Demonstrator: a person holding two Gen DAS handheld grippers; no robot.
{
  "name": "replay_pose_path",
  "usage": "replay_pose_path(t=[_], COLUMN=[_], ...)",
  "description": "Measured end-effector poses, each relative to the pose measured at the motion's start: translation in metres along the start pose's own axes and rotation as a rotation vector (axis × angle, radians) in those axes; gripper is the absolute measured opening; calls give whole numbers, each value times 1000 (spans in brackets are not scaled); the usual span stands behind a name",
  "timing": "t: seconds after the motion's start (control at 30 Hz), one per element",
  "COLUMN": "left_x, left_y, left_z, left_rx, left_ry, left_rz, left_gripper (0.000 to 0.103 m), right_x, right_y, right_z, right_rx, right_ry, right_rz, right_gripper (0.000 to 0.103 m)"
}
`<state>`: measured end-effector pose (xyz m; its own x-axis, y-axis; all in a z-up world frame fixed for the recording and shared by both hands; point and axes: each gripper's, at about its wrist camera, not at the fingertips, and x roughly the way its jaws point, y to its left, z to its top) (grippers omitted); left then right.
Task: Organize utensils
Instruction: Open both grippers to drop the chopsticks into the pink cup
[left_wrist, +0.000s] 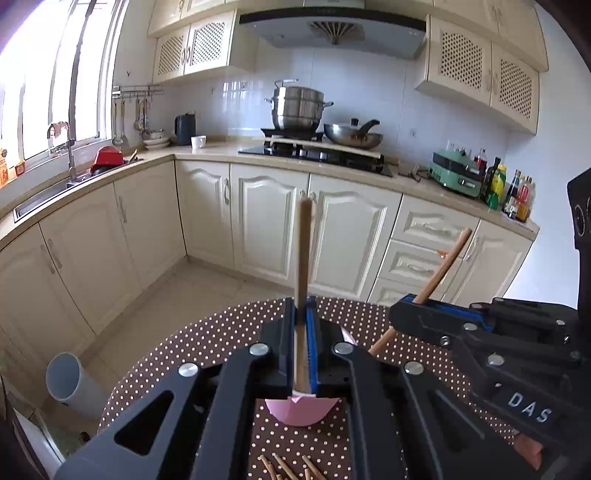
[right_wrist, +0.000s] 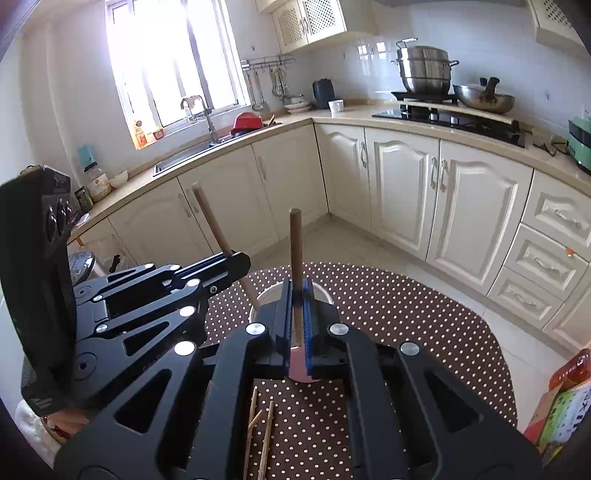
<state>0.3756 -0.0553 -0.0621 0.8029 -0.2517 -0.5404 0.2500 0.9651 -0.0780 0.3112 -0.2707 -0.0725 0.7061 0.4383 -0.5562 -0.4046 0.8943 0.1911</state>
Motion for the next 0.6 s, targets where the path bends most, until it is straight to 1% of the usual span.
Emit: replay_pose_path(t=[0.07, 0.1, 0.13, 0.17, 0.27, 0.33, 0.4, 0.47, 0.5, 0.57, 0.6], left_x=[-1, -3, -7, -10, -18, -24, -33, -43, -48, -58, -64], left_y=[0, 0, 1, 0, 1, 3, 4, 5, 6, 10, 12], left_z=[-1, -1, -1, -2, -3, -4, -7, -9, -10, -12, -13], left_rx=[0, 3, 10, 16, 12, 4, 2, -1, -8, -25, -33], left_ry=[8, 0, -13, -23, -23, -22, -30, -41, -44, -44, -44], left_rz=[-7, -4, 1, 3, -2, -1, 0, 10, 8, -6, -9], left_gripper=[20, 32, 37, 39, 50, 60, 64, 68, 69, 70, 72], right_x=[4, 4, 4, 3, -3, -7, -12, -18, -21, -30, -34], right_y=[0, 0, 1, 2, 2, 2, 3, 5, 6, 8, 8], right_z=[-3, -3, -4, -4, -3, -3, -3, -5, -6, -8, -8], right_rx=[0, -2, -4, -4, 0, 4, 4, 2, 1, -6, -7], right_ry=[7, 12, 14, 11, -2, -8, -12, -18, -24, -43, -50], right_rz=[1, 1, 0, -3, -15, -21, -29, -29, -34, -40, -42], right_gripper=[6, 6, 6, 6, 7, 7, 11, 24, 27, 44, 48])
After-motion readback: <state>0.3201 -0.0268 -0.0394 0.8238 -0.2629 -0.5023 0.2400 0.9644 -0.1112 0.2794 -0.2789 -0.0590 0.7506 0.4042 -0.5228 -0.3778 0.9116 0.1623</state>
